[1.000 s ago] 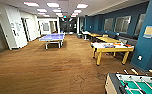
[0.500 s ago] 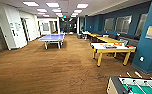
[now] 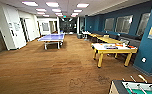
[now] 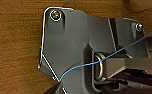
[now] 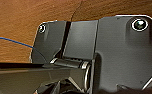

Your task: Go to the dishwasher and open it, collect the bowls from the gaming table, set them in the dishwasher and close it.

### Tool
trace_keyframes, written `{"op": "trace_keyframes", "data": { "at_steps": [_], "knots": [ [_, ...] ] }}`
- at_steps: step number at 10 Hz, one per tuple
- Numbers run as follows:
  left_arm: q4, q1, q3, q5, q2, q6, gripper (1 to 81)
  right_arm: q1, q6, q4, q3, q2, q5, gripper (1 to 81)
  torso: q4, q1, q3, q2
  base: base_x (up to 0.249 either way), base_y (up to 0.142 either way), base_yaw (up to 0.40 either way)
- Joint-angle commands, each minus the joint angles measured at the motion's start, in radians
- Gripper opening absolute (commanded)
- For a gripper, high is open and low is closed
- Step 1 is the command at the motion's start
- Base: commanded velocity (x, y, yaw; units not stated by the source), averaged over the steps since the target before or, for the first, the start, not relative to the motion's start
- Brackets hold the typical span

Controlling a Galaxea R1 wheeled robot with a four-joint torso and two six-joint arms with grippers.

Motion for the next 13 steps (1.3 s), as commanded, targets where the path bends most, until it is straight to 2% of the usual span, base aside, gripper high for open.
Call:
{"op": "trace_keyframes", "data": {
  "at_steps": [1,3,11,13],
  "knots": [
    [-0.004,-0.042,0.001,0.055,-0.01,0.001,81.1,0.05,-0.004,-0.015,0.007,0.001,-0.038,81.1,0.0,0.0,0.0,0.0,0.146,0.0,0.0],
    [-0.004,-0.042,0.001,0.055,-0.01,0.001,81.1,0.049,-0.004,-0.015,0.007,0.001,-0.038,81.1,0.0,0.0,0.0,0.0,0.137,0.0,0.0],
    [-0.004,-0.041,0.001,0.055,-0.008,0.001,81.1,0.049,-0.004,-0.015,0.007,0.001,-0.037,81.1,0.0,0.0,0.0,0.0,0.129,0.068,0.0],
    [-0.004,-0.039,0.001,0.055,-0.008,0.001,81.1,0.049,-0.004,-0.015,0.007,0.001,-0.038,81.1,0.0,0.0,0.0,0.0,0.125,0.0,0.0]
  ]
}}
